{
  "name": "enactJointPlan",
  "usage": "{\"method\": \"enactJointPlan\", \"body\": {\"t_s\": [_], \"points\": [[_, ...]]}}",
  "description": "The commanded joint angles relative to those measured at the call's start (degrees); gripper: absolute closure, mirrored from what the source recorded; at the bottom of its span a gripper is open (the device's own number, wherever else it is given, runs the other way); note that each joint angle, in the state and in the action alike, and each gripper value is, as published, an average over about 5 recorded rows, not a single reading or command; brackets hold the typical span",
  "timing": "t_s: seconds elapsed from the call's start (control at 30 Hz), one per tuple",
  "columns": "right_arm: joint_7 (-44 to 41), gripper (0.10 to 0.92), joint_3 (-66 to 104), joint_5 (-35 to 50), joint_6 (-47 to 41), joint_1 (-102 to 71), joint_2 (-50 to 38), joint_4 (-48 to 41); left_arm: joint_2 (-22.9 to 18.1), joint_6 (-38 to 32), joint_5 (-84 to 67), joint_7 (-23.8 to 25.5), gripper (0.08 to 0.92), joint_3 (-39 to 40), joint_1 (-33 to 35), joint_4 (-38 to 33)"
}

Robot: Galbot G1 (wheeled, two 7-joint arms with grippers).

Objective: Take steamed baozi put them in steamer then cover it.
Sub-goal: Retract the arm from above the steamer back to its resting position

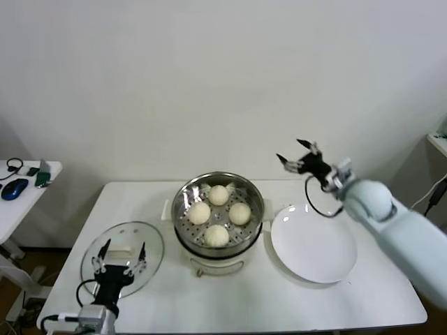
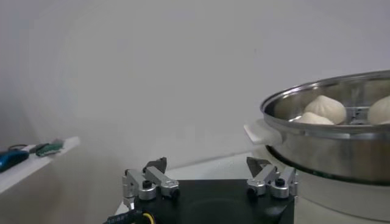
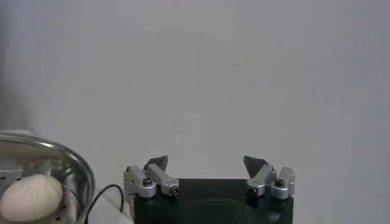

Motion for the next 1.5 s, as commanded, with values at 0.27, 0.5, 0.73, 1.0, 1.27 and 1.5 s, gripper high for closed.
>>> {"method": "enactJointPlan", "body": {"t_s": [0.27,0.5,0.73,1.0,1.27,1.5], "points": [[3.47,0.203,29.54,-9.64,20.94,-46.64,16.59,6.89,2.82,-1.32,16.12,-6.85,0.177,-0.13,-0.85,0.01],[3.27,0.203,27.13,-12.3,23.99,-51.5,21.36,7.37,8.64,-2.36,41.45,-18.15,0.177,-0.8,1.52,2.22],[3.93,0.203,24.48,-11.67,24.88,-53.47,22.44,7.37,12.89,-6.22,59.95,-20.5,0.177,-1.2,2.77,10.46],[5.09,0.203,21.91,-11.17,26.97,-54.25,22.26,7.6,13.08,-8.17,67.45,-21.11,0.177,-0.6,-3.25,23.12],[5.33,0.203,21.97,-11.11,27.59,-54.73,22.08,7.59,12.15,-8.67,68.3,-21.54,0.177,-0.02,-7.62,30.04],[5.68,0.203,21.86,-11.13,27.64,-54.96,22.13,7.74,12.39,-9.05,68.56,-21.85,0.177,0.17,-9.91,34.11]]}}
